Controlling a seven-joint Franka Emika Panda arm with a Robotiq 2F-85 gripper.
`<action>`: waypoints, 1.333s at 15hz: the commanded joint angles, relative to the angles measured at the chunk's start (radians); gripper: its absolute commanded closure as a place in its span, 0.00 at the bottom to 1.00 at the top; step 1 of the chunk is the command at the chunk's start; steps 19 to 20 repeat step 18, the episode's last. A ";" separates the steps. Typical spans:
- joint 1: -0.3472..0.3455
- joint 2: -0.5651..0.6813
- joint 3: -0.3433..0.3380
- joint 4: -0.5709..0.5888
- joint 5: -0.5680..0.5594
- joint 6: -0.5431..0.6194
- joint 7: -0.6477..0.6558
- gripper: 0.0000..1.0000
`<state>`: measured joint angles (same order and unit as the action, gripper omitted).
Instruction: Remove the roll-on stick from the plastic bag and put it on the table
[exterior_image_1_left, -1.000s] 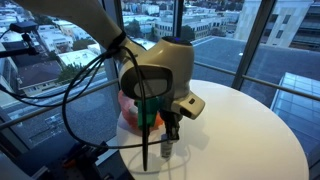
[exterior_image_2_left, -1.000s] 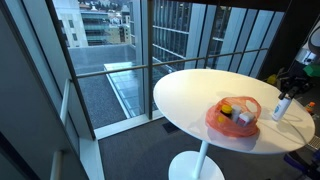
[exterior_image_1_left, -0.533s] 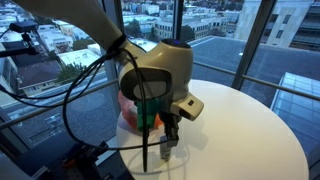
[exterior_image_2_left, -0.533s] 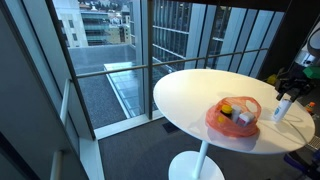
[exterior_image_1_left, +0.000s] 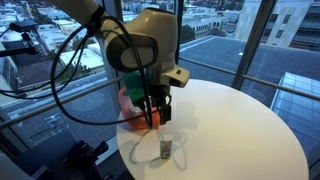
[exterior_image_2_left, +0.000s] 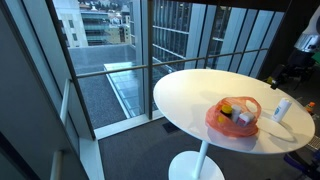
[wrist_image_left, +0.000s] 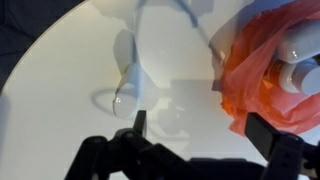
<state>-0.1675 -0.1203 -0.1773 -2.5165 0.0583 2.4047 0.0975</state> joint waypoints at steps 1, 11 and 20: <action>0.044 -0.154 0.032 -0.009 0.022 -0.178 -0.110 0.00; 0.105 -0.316 0.110 0.150 0.000 -0.643 -0.101 0.00; 0.109 -0.326 0.121 0.169 0.009 -0.647 -0.088 0.00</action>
